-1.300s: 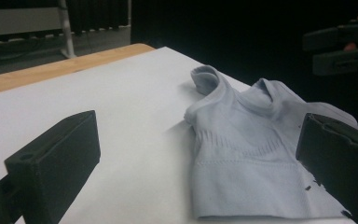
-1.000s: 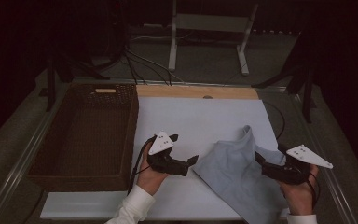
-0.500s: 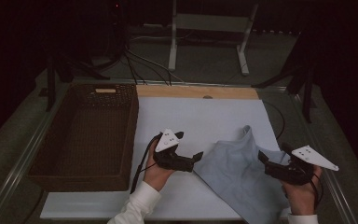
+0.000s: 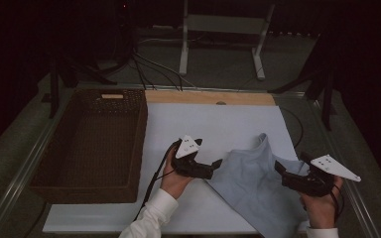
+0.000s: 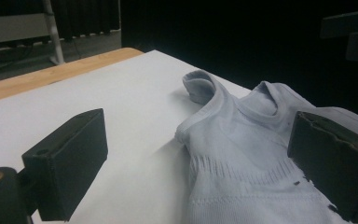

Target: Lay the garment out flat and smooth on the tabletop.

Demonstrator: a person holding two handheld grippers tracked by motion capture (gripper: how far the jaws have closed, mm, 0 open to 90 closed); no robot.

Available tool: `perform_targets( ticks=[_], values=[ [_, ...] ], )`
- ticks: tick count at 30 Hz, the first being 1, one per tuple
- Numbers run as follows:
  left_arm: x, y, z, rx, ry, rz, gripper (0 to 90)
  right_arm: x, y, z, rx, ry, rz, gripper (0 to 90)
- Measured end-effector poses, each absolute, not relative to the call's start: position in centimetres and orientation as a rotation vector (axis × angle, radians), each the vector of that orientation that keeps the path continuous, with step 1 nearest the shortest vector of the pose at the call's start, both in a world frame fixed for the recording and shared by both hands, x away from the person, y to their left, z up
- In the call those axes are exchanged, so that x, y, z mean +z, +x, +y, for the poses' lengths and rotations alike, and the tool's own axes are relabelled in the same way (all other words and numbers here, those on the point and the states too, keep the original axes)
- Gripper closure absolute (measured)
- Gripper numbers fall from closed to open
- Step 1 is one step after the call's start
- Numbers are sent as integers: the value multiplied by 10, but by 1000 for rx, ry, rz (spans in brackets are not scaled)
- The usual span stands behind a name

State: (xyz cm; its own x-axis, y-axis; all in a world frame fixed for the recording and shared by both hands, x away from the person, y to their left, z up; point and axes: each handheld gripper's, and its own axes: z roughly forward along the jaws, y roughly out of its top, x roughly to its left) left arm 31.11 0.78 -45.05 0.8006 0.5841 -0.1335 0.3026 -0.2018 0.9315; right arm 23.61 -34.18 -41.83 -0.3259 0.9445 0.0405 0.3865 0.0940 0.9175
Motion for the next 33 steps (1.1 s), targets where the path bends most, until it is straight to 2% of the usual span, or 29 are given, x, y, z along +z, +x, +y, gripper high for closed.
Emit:
perform_targets(
  ticks=[20, 33],
  values=[
    [-471, 326, -18, 248, 1900, 711, 150, -420, 236, -344, 1216, 1311, 1775, 48],
    [-479, 332, -43, 226, 1997, 729, 178, -420, 236, -346, 1213, 1315, 1769, 48]
  ],
)
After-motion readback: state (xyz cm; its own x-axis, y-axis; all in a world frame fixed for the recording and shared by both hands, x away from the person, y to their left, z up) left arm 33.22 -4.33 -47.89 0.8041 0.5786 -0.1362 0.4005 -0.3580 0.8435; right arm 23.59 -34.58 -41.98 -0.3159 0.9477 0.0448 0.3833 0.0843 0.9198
